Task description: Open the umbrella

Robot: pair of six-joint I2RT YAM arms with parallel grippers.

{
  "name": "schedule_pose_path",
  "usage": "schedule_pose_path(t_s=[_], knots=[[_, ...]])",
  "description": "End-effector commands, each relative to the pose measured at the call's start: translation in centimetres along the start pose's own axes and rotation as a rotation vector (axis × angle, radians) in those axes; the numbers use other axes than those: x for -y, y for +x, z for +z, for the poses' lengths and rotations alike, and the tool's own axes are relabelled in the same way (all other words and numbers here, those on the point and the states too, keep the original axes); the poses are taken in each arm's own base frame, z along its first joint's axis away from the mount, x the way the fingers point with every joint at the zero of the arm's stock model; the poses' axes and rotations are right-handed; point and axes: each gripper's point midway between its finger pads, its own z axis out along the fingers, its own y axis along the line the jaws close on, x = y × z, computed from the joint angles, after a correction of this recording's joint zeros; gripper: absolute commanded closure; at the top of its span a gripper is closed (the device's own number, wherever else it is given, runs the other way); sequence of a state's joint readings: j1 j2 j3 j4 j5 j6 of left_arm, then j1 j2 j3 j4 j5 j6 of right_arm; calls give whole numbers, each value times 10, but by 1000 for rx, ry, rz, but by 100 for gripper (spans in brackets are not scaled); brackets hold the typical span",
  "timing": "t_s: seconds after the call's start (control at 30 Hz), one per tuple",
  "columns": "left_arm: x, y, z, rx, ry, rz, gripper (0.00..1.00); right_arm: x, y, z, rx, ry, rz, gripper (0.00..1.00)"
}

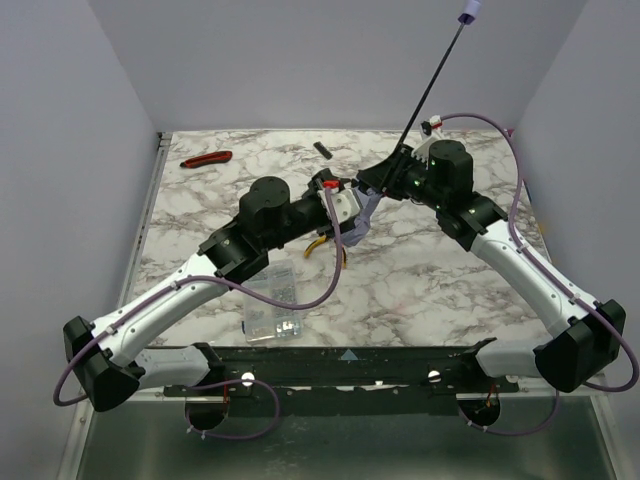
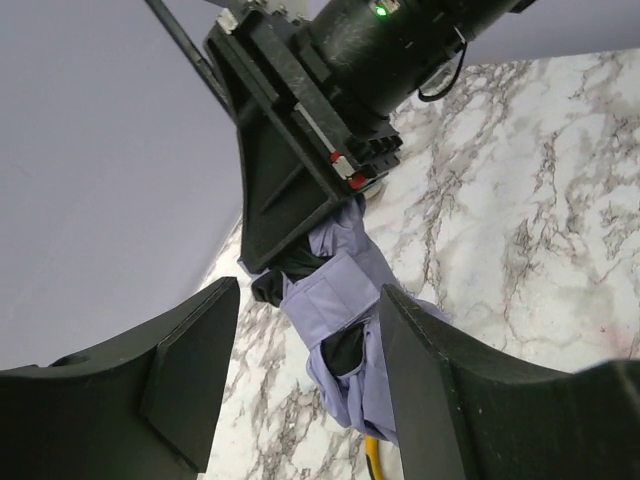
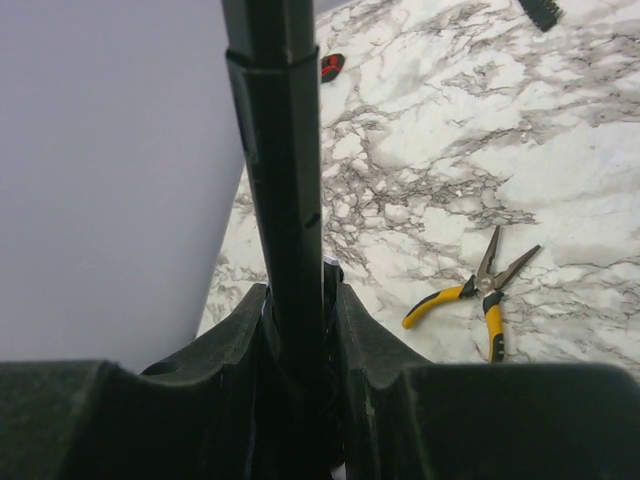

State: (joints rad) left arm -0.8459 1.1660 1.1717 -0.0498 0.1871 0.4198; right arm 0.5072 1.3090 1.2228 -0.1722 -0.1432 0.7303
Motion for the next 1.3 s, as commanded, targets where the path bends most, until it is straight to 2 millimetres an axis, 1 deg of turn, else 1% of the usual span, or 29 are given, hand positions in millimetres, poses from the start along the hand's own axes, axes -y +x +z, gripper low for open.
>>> schedule_pose_path(t_s=[0.0,0.17,0.3,0.4,0.5,0.57,0.6,0.7,0.9,1.0,1.1,1.2,1.27], knots=[[21,10,9,-18,96,65,42,-26,-13,-3,28,-102,21,100],[30,25,16,-50,131,70,48,-29,-15,-2,31,-108,34,100],[38,34,20,-64,164,75,49,-30,-15,-2,24,-110,47,100],[35,44,25,-100,142,79,48,-30,-14,-2,19,-109,49,100],[32,48,27,-113,131,92,49,-30,-13,-2,16,-108,50,100],[31,49,28,-116,126,89,56,-30,-12,-2,12,-109,50,100],[31,48,28,-118,123,85,62,-30,-11,-2,9,-110,50,100],[25,50,29,-128,93,78,78,-29,-10,-2,6,-110,49,100],[15,54,29,-153,62,29,100,-29,-9,-2,2,-111,44,100],[10,55,28,-154,55,-5,100,-29,-8,-2,1,-112,39,100],[1,54,25,-151,22,-45,100,-26,-6,-3,-1,-110,16,100],[-16,54,19,-145,-41,-115,100,-23,-2,-5,-10,-117,-24,100],[-30,56,14,-148,-105,-162,100,-24,2,-7,-17,-130,-40,100]])
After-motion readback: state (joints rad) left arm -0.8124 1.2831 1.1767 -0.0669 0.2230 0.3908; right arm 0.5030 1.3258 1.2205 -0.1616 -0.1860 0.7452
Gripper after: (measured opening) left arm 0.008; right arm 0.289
